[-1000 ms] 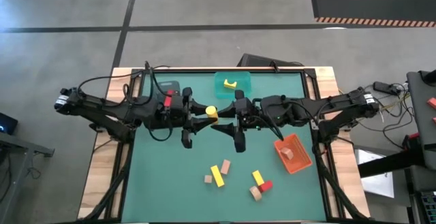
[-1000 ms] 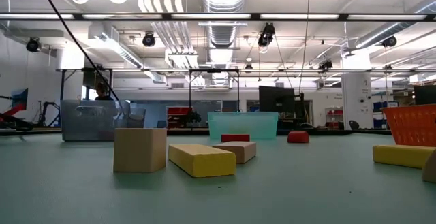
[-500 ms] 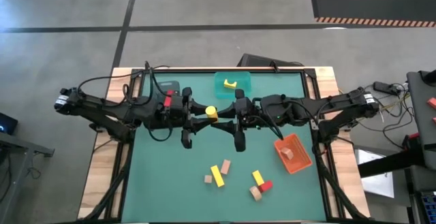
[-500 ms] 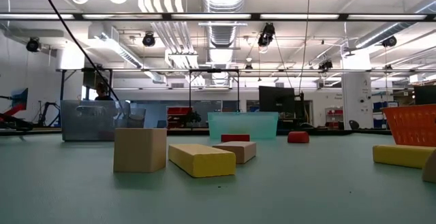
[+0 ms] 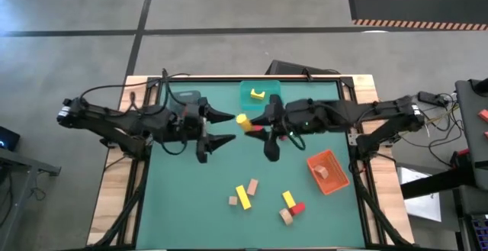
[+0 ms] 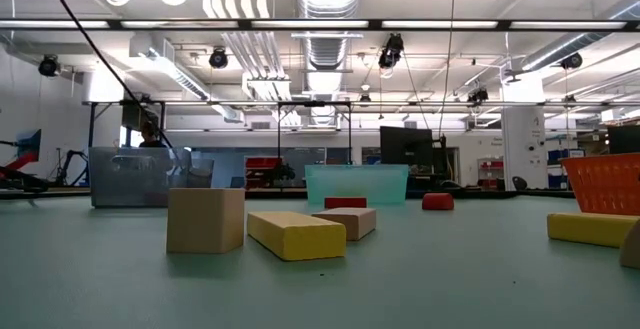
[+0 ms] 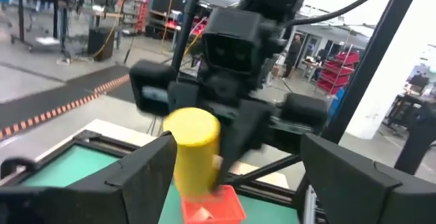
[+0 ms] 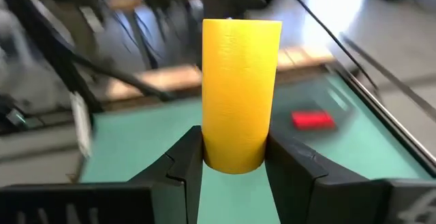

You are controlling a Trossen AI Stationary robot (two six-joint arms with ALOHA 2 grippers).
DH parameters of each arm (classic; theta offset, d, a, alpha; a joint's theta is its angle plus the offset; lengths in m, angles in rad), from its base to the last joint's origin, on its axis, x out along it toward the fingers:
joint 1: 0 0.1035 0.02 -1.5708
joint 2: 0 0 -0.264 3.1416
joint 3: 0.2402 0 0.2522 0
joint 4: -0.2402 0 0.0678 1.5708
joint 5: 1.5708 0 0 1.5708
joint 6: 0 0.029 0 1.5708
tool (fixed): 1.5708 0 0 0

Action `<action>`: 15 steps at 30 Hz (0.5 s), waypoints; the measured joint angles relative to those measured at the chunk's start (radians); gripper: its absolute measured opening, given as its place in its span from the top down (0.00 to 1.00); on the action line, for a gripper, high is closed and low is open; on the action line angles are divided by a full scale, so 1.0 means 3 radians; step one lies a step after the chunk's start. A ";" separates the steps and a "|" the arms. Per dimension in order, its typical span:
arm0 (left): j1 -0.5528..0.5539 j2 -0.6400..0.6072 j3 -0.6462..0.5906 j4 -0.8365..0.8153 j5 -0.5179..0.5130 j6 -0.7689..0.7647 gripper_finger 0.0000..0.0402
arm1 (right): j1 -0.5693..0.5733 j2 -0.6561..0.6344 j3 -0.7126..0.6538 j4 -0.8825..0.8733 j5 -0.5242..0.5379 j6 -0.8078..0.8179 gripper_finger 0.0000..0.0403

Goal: Sort & place blocks by color
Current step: Put the yellow block into the green bin

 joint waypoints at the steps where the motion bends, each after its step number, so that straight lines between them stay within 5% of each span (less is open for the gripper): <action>1: 0.0000 -0.0059 -0.0004 -0.0077 -0.0005 -0.0064 0.26 | -0.0052 0.0000 0.0101 -0.0258 -0.0002 -0.0003 0.71; 7: 0.0000 -0.0329 -0.0008 -0.0583 -0.0109 -0.0500 0.26 | -0.0566 0.0107 0.0627 -0.1493 -0.0050 -0.0169 0.71; 15: 0.0004 -0.0407 -0.0014 -0.0636 -0.0473 -0.0502 0.26 | -0.1559 0.0717 0.1160 -0.2169 -0.0868 -0.0521 0.71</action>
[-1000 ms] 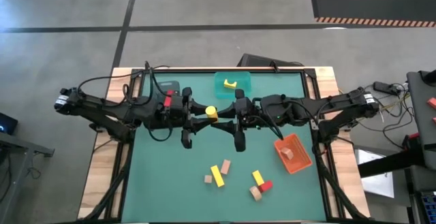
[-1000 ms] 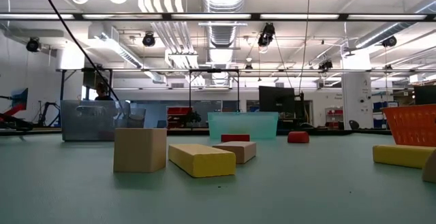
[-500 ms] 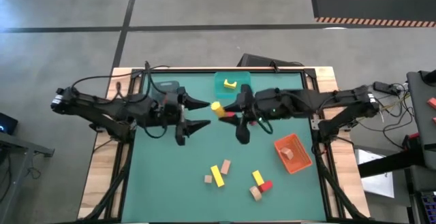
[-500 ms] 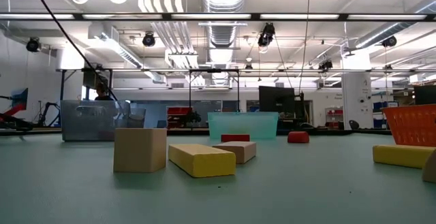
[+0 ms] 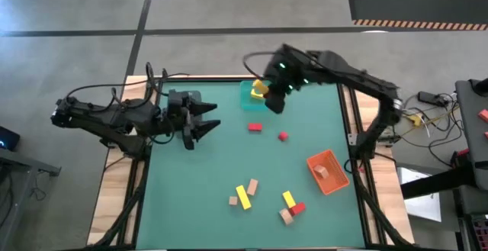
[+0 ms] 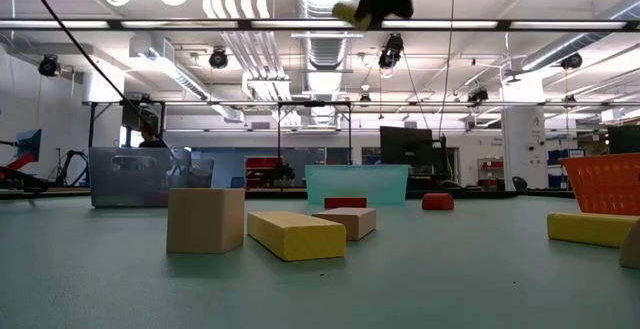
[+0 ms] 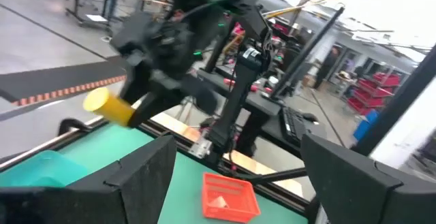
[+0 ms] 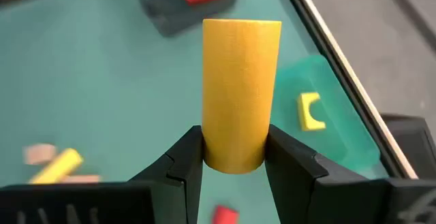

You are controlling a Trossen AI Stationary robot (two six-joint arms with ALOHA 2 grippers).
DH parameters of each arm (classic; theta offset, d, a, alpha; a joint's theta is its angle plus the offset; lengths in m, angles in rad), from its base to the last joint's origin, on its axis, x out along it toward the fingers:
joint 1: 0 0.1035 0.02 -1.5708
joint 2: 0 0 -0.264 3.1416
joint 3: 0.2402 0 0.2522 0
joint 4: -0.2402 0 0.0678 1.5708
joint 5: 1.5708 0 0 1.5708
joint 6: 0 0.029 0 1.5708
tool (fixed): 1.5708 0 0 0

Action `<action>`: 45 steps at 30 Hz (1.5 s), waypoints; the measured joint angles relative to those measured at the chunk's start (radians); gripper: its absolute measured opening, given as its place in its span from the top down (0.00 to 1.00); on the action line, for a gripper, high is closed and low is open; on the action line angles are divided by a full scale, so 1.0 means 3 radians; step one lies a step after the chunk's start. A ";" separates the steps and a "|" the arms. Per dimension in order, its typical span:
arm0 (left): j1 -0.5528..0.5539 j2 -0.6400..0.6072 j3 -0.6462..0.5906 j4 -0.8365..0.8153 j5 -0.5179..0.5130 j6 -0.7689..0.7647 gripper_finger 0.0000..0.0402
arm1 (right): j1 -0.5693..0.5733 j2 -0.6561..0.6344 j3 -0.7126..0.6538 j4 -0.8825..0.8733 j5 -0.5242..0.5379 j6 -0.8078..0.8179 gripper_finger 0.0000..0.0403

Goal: Sort & place blocks by color
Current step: Put the yellow block into the green bin

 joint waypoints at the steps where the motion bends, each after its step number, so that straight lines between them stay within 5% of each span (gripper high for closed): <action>1: 0.0000 0.0004 -0.0002 -0.0001 -0.0008 0.0000 0.26 | -0.0101 0.0104 0.0055 -0.0041 -0.0053 -0.0055 0.71; 7: 0.0000 0.0013 -0.0012 -0.0001 -0.0010 0.0000 0.26 | -0.0631 0.0692 0.0249 -0.0306 -0.0186 -0.0097 0.71; 11: 0.0000 0.0011 -0.0031 0.0000 -0.0010 0.0014 0.26 | -0.0893 0.1049 0.0241 -0.0481 -0.0163 0.0389 0.71; 19: 0.0001 0.0006 -0.0036 -0.0086 -0.0036 0.0032 0.26 | -0.1073 0.1547 0.0243 -0.0616 -0.0182 0.0716 0.71; 45: 0.0001 0.0011 -0.0039 -0.0095 -0.0177 0.0095 0.26 | -0.1086 0.1799 0.0248 -0.0425 -0.0148 0.0791 0.67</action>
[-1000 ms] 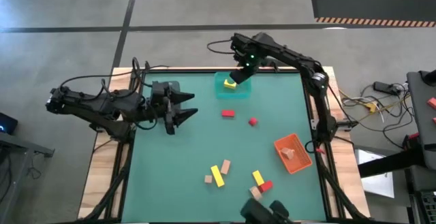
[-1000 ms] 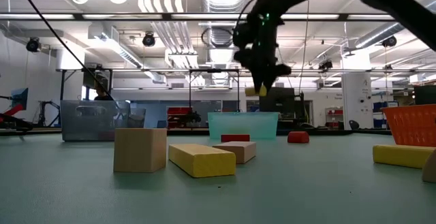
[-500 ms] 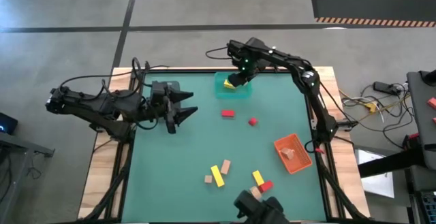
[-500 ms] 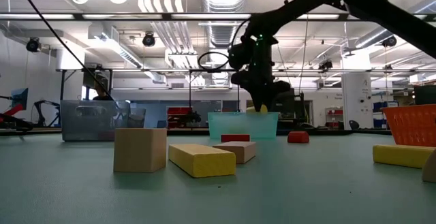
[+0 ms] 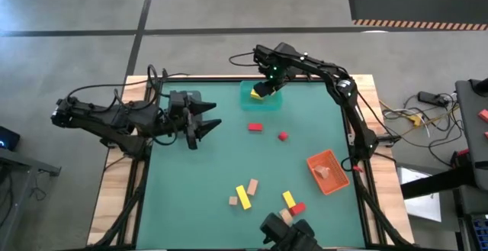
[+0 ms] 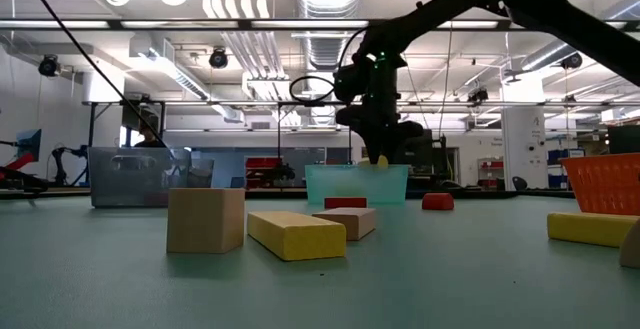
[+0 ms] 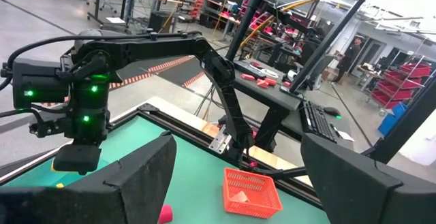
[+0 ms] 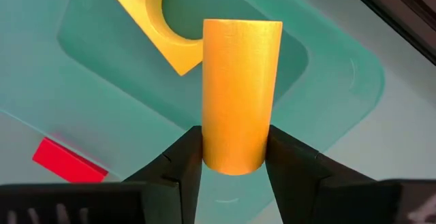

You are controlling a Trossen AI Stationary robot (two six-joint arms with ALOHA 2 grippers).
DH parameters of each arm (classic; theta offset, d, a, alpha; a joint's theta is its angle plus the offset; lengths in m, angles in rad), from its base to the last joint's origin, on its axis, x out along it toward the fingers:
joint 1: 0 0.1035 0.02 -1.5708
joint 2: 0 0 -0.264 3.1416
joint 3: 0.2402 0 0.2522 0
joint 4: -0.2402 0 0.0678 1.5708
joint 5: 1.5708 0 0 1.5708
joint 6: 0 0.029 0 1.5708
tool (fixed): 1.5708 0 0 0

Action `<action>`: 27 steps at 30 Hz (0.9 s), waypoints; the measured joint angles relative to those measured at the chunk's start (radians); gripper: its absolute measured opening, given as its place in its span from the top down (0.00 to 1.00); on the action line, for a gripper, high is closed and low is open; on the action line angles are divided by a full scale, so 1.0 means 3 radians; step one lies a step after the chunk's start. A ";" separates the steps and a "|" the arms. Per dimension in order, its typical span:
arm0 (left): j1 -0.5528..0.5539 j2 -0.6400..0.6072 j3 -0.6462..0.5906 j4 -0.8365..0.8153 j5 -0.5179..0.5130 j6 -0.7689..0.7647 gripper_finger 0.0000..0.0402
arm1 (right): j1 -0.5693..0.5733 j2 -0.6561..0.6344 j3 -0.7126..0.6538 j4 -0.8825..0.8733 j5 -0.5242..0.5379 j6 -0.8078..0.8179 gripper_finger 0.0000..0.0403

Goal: Sort & place blocks by color
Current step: Put the yellow block into the green bin

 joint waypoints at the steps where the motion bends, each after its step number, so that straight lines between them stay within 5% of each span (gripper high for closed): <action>1: 0.0000 0.0000 0.0000 0.0000 0.0000 -0.0001 0.26 | 0.0000 0.0000 0.0000 0.0000 0.0000 0.0000 0.67; 27: 0.0001 0.0001 0.0000 0.0001 0.0003 -0.0011 0.26 | 0.0000 -0.0006 -0.0003 0.0023 -0.0001 0.0025 0.61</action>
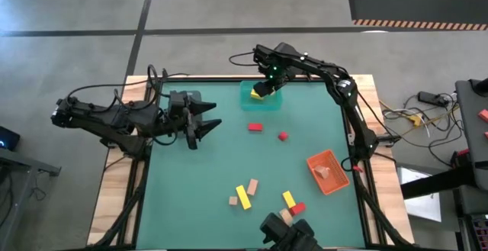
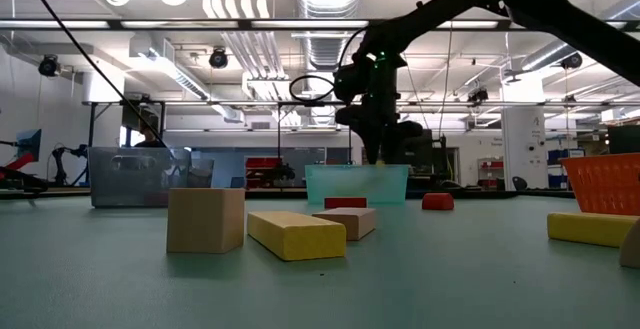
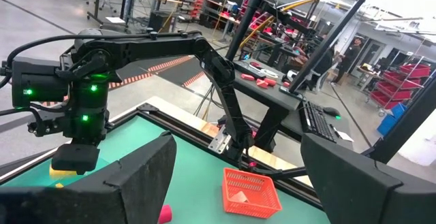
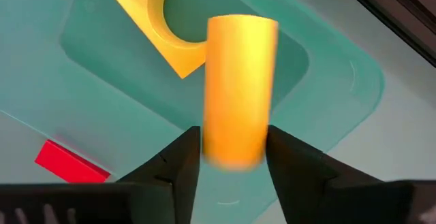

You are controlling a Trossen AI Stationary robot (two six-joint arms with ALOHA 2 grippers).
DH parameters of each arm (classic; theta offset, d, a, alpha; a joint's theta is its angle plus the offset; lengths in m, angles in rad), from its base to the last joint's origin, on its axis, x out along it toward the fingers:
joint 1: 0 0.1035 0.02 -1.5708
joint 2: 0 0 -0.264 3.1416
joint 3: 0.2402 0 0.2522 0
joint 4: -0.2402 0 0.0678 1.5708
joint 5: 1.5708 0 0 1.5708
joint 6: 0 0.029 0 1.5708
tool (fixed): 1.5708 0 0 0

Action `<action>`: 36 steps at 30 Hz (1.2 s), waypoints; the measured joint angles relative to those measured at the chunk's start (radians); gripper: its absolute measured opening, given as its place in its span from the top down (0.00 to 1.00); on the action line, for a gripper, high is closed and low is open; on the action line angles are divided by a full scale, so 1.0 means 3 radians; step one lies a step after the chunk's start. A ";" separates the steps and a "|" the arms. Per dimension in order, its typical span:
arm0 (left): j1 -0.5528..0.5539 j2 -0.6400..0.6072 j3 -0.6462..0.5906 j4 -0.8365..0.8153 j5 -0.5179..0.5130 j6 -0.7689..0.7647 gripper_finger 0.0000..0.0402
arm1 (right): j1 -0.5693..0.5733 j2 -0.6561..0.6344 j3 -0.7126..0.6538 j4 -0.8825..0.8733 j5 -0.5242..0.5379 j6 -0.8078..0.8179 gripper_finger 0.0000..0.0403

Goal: Sort & place blocks by color
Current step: Put the yellow block into the green bin, then put the red block into the black bin

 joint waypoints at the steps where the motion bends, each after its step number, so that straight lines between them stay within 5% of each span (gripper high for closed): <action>1: -0.0001 0.0000 0.0000 0.0000 0.0000 0.0000 0.26 | 0.0000 0.0000 0.0000 0.0000 0.0001 0.0006 0.59; 10: 0.0000 0.0000 0.0000 0.0000 0.0001 -0.0005 0.26 | 0.0000 -0.0087 -0.0004 -0.0077 -0.0014 0.0029 0.50; 23: 0.0000 0.0001 0.0000 -0.0003 -0.0011 -0.0119 0.26 | 0.0431 -0.0966 -0.0070 -0.0460 -0.0041 0.0153 0.52; 36: 0.0000 0.0001 -0.0001 0.0000 -0.0096 -0.0178 0.26 | 0.1100 -0.1609 -0.1109 -0.0138 -0.0023 0.0696 0.52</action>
